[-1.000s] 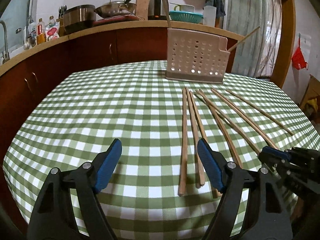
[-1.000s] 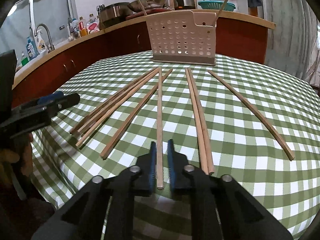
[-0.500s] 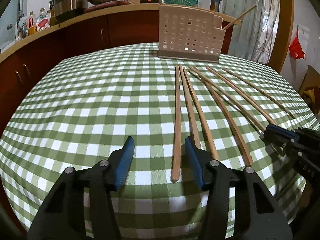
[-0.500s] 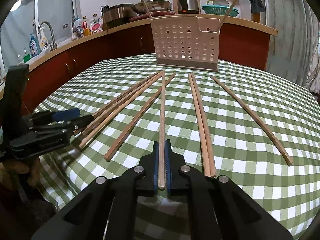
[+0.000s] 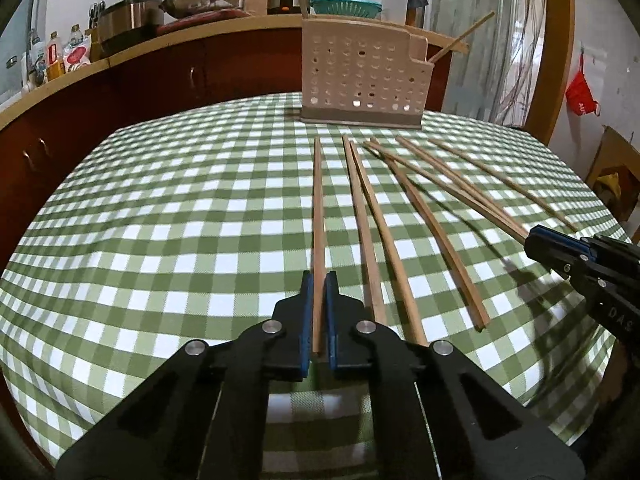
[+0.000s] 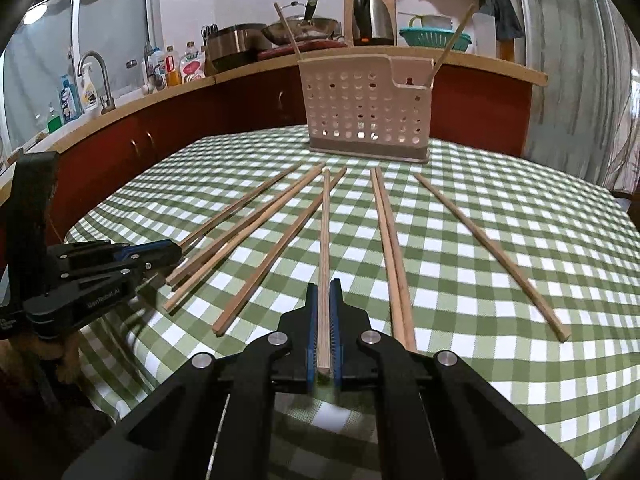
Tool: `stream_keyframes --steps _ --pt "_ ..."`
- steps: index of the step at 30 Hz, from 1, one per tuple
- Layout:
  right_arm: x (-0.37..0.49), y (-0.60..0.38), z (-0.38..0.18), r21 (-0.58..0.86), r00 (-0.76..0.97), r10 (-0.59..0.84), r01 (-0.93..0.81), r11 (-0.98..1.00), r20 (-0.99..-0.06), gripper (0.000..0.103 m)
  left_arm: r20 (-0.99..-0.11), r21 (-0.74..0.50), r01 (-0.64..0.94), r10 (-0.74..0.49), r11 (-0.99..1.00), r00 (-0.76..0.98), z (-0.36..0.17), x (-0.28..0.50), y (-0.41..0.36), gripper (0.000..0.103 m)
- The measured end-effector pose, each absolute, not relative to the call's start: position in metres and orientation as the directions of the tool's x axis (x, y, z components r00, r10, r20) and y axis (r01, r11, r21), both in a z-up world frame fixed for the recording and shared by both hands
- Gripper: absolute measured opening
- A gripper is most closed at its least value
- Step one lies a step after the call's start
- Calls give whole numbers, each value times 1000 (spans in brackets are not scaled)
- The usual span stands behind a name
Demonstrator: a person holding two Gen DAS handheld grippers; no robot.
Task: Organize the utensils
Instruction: 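Lift both chopsticks upright and carry them over the beige caddy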
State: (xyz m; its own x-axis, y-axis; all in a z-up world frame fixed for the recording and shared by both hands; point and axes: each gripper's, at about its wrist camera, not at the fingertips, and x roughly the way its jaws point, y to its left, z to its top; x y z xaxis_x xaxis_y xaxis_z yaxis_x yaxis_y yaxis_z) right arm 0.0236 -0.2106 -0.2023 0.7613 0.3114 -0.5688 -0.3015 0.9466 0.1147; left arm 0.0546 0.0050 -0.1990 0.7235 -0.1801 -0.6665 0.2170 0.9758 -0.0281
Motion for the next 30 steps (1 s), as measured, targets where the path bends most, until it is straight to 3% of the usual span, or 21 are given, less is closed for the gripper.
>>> stream_keyframes --steps 30 --pt "1 -230 -104 99 891 308 -292 951 -334 6 -445 -110 173 -204 979 872 -77 38 43 7"
